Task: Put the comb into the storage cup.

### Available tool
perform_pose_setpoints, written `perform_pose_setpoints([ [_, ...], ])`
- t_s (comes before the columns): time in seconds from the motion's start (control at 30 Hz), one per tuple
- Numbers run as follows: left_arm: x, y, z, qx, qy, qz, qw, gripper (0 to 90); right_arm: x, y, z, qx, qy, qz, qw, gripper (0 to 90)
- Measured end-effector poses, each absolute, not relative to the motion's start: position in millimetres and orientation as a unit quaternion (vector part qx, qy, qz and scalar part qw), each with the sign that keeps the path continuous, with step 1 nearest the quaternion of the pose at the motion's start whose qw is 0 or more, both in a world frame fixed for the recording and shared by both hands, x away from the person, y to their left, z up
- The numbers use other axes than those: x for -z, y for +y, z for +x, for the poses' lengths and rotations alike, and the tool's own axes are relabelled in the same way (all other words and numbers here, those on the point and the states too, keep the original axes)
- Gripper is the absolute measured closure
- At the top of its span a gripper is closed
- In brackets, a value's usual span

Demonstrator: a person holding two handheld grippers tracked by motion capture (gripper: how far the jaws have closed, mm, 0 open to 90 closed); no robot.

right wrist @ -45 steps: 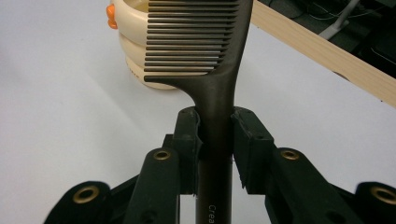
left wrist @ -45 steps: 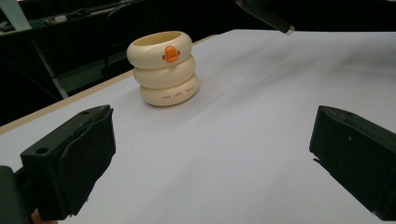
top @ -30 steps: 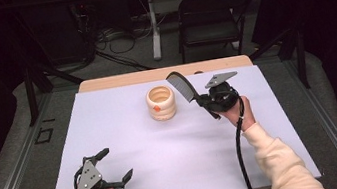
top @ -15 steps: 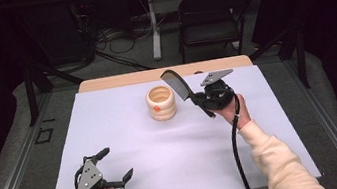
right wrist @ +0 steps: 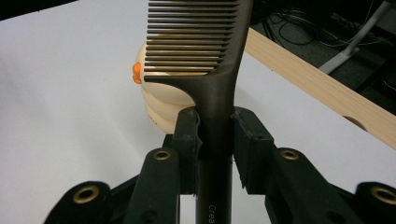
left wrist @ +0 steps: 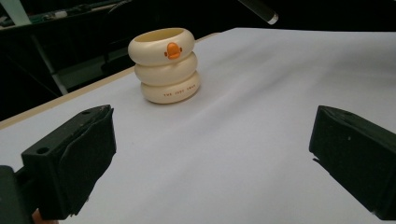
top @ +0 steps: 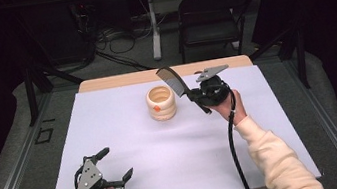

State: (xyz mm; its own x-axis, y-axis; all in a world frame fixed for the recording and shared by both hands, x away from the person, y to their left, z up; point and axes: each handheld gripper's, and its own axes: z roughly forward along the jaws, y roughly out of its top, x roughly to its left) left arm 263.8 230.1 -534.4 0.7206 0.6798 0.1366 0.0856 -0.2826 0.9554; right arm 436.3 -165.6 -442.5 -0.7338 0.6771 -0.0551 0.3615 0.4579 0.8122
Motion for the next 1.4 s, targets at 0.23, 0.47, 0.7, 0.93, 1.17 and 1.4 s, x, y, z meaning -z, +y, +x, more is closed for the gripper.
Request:
perform_pose_setpoints([
  [0.23, 534, 230, 264, -0.274, 0.255, 0.752, 0.543, 0.6, 441, -162, 440, -0.419, 0.832, 0.311, 0.189, 72.0],
  [0.47, 534, 230, 264, -0.274, 0.255, 0.752, 0.543, 0.5, 439, -159, 443, -0.420, 0.832, 0.309, 0.188, 72.0],
  [0.7, 534, 230, 263, -0.275, 0.253, 0.753, 0.542, 0.5, 437, -157, 445, -0.423, 0.832, 0.305, 0.188, 72.1],
  [0.93, 534, 230, 264, -0.276, 0.251, 0.753, 0.542, 0.5, 434, -153, 449, -0.426, 0.831, 0.303, 0.188, 72.1],
  [1.17, 534, 230, 263, -0.275, 0.251, 0.753, 0.542, 0.5, 431, -148, 451, -0.433, 0.829, 0.301, 0.185, 72.1],
  [1.4, 534, 231, 263, -0.276, 0.251, 0.752, 0.543, 0.5, 426, -141, 454, -0.438, 0.827, 0.298, 0.185, 72.1],
])
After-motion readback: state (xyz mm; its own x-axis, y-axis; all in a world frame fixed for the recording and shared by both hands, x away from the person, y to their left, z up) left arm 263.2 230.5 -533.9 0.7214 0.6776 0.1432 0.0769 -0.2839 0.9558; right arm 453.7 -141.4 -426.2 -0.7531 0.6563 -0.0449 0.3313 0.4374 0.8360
